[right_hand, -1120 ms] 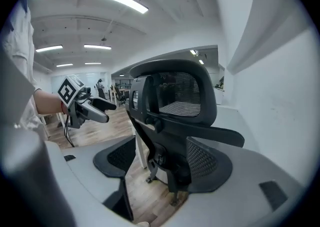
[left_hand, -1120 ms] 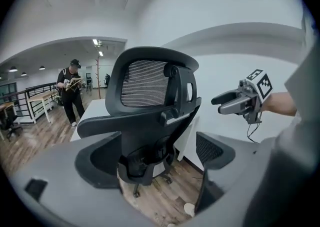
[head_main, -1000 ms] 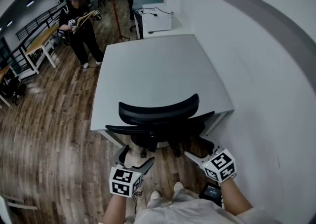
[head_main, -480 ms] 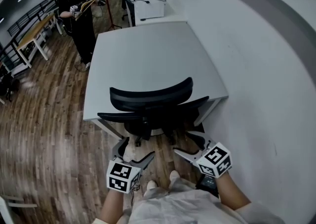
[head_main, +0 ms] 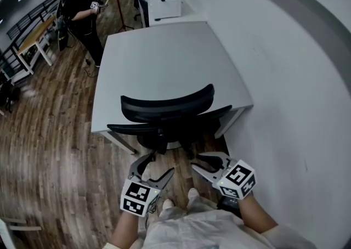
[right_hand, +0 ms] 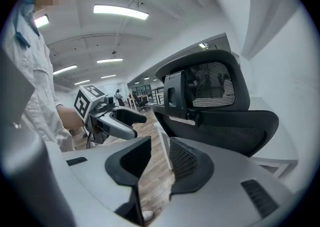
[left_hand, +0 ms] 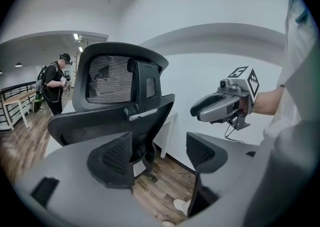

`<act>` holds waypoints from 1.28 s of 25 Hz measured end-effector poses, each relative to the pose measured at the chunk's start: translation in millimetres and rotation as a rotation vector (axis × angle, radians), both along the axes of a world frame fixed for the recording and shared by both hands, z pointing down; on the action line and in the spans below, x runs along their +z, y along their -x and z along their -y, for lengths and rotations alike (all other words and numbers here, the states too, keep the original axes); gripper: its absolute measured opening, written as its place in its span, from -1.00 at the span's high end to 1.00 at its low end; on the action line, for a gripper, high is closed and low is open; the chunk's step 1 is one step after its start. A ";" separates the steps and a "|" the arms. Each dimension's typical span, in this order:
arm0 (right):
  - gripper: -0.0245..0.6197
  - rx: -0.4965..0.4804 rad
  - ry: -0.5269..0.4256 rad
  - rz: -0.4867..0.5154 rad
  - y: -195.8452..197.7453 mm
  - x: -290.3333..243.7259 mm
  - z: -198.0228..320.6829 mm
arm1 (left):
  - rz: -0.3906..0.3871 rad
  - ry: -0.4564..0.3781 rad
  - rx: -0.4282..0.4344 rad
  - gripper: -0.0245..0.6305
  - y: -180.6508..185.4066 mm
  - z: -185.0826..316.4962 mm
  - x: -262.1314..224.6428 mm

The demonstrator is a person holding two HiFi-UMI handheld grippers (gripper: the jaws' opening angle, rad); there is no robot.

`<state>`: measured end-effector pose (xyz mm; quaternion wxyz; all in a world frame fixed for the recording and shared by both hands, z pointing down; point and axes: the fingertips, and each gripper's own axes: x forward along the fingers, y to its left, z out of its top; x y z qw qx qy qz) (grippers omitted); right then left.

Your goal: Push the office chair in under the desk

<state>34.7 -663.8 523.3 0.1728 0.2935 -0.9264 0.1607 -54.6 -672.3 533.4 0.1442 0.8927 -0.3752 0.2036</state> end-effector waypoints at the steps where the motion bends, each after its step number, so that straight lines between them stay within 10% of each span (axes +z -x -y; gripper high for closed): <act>1: 0.59 -0.005 0.003 0.010 0.4 -1.1 -1.0 | -0.007 -0.010 0.002 -0.03 -1.1 0.0 -2.5; 13: 0.79 -0.082 -0.042 0.061 8.7 -16.3 -9.9 | -0.083 -0.022 0.055 0.92 -13.9 -4.2 -14.6; 32: 0.82 -0.113 -0.072 0.040 9.4 -18.8 -7.6 | -0.093 -0.017 0.098 0.92 -22.2 -6.3 -14.0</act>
